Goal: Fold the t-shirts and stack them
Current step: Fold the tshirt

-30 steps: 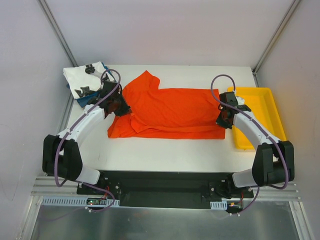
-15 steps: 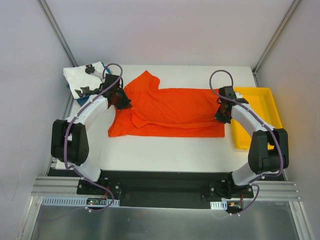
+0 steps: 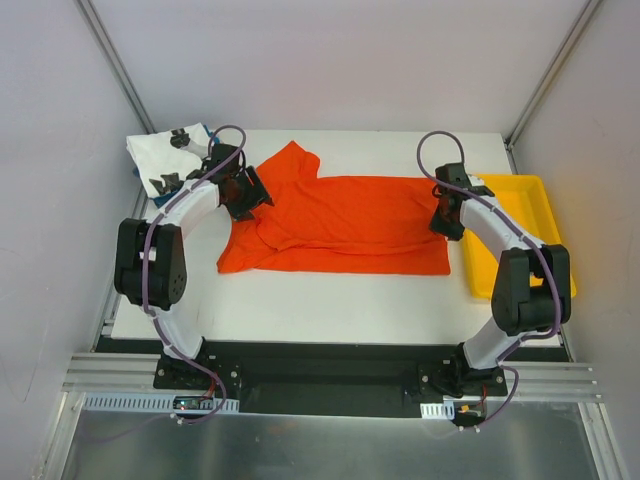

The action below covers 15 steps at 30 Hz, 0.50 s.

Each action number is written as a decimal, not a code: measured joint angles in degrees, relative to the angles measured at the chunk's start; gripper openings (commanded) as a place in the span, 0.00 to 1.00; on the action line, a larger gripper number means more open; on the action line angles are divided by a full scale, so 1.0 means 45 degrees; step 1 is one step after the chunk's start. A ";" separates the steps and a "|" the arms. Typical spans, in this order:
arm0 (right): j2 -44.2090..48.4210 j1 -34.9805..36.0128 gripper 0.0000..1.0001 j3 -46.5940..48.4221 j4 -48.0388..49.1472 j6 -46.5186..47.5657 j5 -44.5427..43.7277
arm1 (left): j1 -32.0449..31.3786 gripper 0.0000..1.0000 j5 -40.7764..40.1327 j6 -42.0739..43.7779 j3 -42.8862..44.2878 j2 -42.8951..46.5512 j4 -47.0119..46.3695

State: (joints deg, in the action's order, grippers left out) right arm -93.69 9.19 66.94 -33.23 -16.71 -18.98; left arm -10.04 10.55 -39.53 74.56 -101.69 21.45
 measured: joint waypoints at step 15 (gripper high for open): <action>0.1248 0.1404 0.97 -0.0539 -0.0068 0.0777 0.1375 | 0.0063 1.00 0.1015 -0.0049 -0.2506 0.3283 -0.0185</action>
State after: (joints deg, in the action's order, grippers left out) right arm -88.07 15.51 64.51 -33.54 -13.21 -12.80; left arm -9.76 15.11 -39.75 63.29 -86.91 20.62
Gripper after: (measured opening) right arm 0.967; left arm 0.992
